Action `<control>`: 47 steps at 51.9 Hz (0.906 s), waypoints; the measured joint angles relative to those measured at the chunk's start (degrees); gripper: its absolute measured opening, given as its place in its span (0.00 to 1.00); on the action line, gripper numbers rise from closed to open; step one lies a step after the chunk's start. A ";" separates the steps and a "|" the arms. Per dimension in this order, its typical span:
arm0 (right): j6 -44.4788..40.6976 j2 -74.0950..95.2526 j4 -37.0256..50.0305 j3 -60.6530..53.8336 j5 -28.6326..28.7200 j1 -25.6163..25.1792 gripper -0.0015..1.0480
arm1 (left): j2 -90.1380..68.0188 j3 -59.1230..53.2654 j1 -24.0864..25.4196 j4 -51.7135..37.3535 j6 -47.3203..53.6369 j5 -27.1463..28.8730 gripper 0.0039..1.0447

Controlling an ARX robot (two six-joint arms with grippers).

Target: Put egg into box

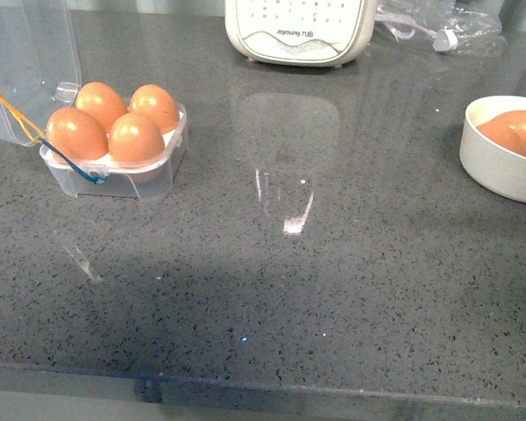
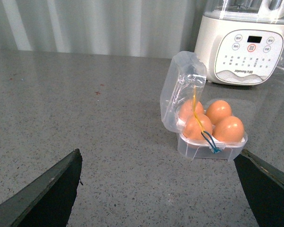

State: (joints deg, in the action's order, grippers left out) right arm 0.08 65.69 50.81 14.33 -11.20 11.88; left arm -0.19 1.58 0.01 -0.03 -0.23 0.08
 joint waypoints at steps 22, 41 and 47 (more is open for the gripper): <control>-0.02 -15.87 -7.04 -9.14 5.51 -6.08 0.03 | 0.00 0.00 0.00 0.00 0.00 -0.02 0.94; -0.02 -29.27 -15.30 -13.92 11.08 -11.74 0.03 | 0.02 0.00 0.00 0.00 0.00 -0.02 0.94; -0.02 -32.68 -18.45 -13.97 11.10 -11.74 0.03 | 0.00 0.00 0.00 0.00 0.00 -0.02 0.94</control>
State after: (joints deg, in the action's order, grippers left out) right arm 0.05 33.01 32.36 0.36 -0.10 0.14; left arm -0.19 1.58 0.01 -0.03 -0.23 0.05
